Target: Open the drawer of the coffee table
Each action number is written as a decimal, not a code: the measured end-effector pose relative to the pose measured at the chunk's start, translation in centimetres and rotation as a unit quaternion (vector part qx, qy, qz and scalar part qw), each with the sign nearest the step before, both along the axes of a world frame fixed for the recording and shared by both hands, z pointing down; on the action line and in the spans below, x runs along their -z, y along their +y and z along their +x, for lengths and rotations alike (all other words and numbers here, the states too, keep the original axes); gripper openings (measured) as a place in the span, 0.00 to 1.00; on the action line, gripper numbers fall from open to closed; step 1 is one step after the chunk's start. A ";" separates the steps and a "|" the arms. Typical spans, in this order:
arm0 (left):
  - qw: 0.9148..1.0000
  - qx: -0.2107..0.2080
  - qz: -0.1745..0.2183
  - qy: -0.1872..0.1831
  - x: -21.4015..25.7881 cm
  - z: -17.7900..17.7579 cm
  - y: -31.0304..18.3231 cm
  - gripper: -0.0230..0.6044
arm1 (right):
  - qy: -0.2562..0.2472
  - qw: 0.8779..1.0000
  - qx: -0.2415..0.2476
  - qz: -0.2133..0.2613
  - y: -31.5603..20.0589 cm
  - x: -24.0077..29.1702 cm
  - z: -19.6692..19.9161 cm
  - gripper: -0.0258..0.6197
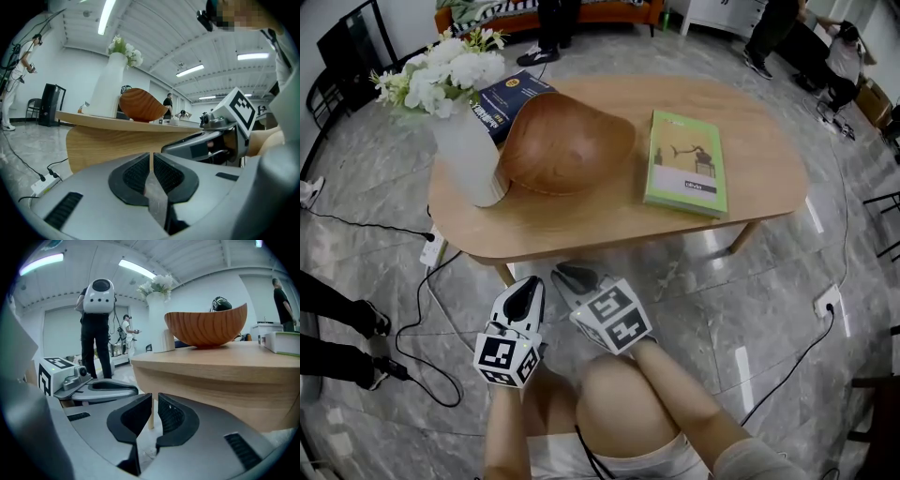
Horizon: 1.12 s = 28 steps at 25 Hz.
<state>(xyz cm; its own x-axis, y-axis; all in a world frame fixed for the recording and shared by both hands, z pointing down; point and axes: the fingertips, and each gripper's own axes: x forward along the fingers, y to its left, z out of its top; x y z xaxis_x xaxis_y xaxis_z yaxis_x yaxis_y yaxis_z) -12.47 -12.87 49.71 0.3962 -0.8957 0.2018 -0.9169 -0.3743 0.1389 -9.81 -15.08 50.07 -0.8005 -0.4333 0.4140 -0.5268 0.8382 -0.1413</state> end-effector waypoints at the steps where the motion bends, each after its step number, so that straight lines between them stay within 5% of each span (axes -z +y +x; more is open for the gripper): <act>1: 1.000 0.003 0.000 -0.003 -0.1 -0.2 0.0 0.05 | -0.001 1.000 0.000 -0.006 0.2 -0.3 0.1 0.08; 3: 1.000 0.007 -0.001 -0.005 -0.4 -0.7 -0.1 0.06 | 0.000 1.000 0.000 -0.013 0.5 -0.8 0.2 0.08; 5: 1.000 0.006 -0.004 -0.005 -0.6 -1.1 -0.2 0.23 | 0.002 1.000 -0.002 -0.015 0.6 -1.3 0.3 0.08; 13: 0.999 0.036 -0.015 -0.034 -1.5 -4.8 -1.1 0.32 | 0.014 0.999 -0.023 -0.029 0.0 -2.4 0.6 0.08; 22: 0.989 0.131 -0.003 -0.071 -1.2 -12.2 -2.3 0.40 | 0.023 0.999 -0.028 -0.036 -0.3 -3.1 0.7 0.08; 28: 0.995 0.077 -0.004 -0.070 -1.2 -12.6 -3.7 0.42 | 0.025 0.999 -0.027 -0.040 -0.3 -3.3 0.8 0.08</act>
